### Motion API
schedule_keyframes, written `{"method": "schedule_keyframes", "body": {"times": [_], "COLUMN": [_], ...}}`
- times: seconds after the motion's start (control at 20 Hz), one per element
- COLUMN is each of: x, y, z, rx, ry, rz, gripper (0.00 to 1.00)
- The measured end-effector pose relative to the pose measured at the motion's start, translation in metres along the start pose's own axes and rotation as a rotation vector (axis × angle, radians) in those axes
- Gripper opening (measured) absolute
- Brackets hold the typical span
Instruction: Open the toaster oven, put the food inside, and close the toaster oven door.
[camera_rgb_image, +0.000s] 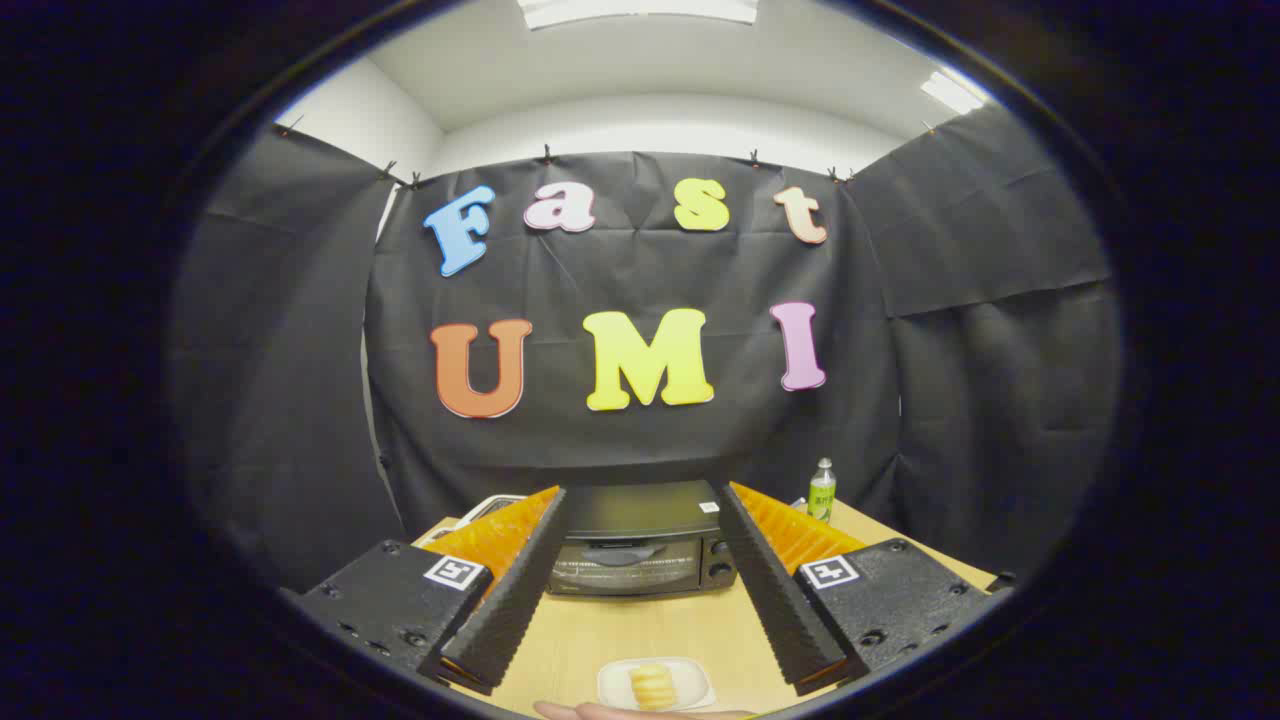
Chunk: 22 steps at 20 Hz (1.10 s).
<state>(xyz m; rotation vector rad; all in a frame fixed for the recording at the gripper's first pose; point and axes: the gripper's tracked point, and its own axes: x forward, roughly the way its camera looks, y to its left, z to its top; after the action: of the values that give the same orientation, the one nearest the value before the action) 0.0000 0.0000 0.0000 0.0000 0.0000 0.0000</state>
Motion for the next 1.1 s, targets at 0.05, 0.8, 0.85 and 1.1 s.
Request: {"method": "schedule_keyframes", "body": {"times": [0.05, 0.8, 0.85, 1.1], "x": [0.000, 0.000, 0.003, 0.047], "y": [-0.001, 0.035, 0.036, 0.039], "z": [0.000, -0.001, -0.004, -0.034], "rx": [-0.005, 0.001, 0.020, -0.002], "ry": [-0.001, -0.032, -0.029, 0.026], "rz": [-0.004, 0.103, 0.109, 0.103], "gripper": [0.99, 1.00, 1.00, 0.99]}}
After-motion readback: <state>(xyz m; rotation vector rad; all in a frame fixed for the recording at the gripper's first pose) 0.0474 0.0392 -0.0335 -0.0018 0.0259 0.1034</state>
